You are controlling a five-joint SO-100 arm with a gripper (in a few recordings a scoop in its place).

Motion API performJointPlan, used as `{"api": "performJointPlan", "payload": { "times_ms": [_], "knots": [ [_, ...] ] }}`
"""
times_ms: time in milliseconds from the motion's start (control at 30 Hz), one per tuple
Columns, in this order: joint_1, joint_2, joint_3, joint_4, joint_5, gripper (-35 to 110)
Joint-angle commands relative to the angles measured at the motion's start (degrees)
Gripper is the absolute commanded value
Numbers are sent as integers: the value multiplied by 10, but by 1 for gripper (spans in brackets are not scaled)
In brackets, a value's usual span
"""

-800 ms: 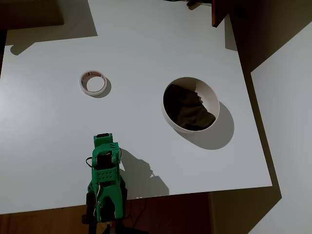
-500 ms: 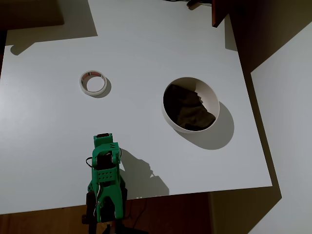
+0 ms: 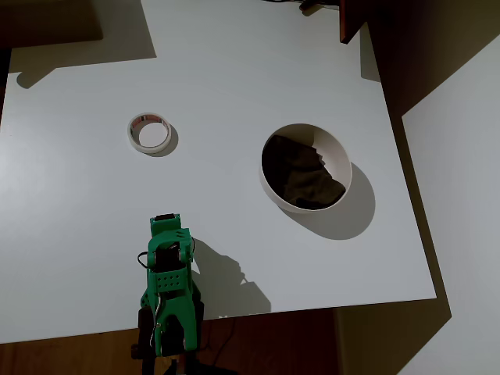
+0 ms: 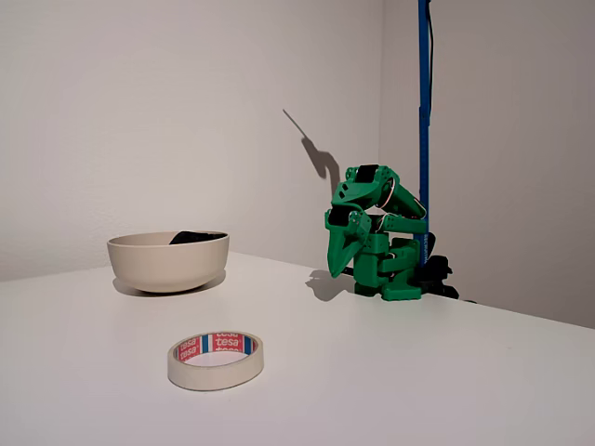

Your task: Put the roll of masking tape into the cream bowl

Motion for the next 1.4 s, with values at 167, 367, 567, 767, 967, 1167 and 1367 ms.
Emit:
{"api": "performJointPlan", "payload": {
  "times_ms": [167,367,567,767,967,1167,1367],
  "knots": [
    [-3,5,-25,4,4,-8],
    [-3,-154,-163,-33,25,-8],
    [-2,-388,-349,-72,55,-8],
    [6,-607,-544,-31,62,16],
    [10,-715,-603,-62,55,18],
    [15,-854,-695,-60,56,20],
    [-1,-947,-766,-62,59,19]
  ]
}}
